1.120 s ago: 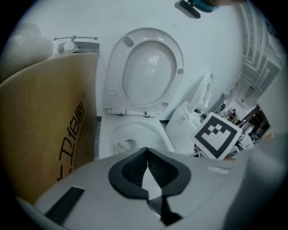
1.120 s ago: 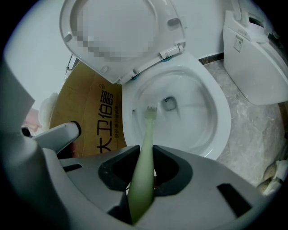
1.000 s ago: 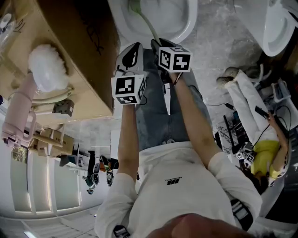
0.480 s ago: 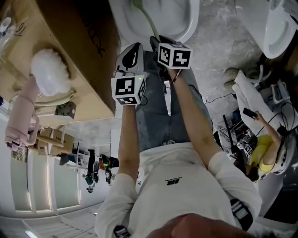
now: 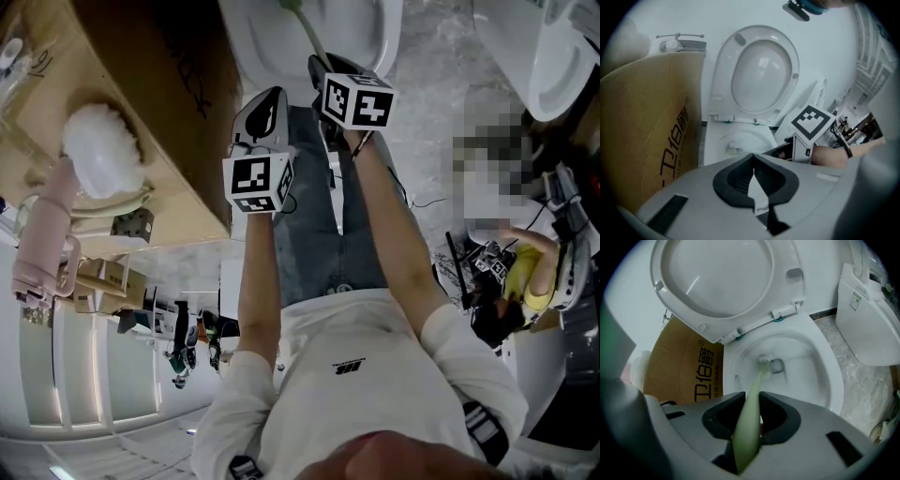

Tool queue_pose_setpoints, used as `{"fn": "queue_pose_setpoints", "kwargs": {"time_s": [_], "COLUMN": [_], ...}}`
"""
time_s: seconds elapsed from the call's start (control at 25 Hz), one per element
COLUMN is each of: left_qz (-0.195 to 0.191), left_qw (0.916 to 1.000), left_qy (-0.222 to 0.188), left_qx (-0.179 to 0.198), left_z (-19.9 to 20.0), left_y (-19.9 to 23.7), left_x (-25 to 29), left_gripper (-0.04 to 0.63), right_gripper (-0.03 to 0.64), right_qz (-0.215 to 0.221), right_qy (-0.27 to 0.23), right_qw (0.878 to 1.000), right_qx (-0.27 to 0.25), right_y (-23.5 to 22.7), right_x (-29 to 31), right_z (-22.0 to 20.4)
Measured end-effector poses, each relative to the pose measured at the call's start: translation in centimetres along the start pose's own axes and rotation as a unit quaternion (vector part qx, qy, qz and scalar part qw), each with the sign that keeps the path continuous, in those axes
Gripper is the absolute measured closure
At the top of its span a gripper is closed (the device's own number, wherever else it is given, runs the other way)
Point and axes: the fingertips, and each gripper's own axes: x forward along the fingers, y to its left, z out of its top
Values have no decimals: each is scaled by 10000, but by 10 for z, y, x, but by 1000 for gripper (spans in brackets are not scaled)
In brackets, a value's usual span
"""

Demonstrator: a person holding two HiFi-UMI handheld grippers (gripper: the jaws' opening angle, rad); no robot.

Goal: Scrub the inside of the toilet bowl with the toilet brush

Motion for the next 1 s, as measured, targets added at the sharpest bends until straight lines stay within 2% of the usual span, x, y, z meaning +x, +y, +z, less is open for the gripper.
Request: {"fn": "queue_pose_setpoints", "kwargs": {"time_s": [0.52,1.0], "left_qz": [20,61], "left_qw": [10000,10000], "left_qy": [6,-5], "left_qx": [-19,-57], "left_z": [1,0], "left_y": [-2,-6], "left_x": [2,2], "left_gripper": [584,584], "right_gripper": [534,535], "right_qz": [-379,-545], "right_qy": [365,628], "right_qw": [9984,9956], "right_qx": [-202,-435], "right_y": [-27,-47], "right_x": [0,3], "right_z": [26,41]}}
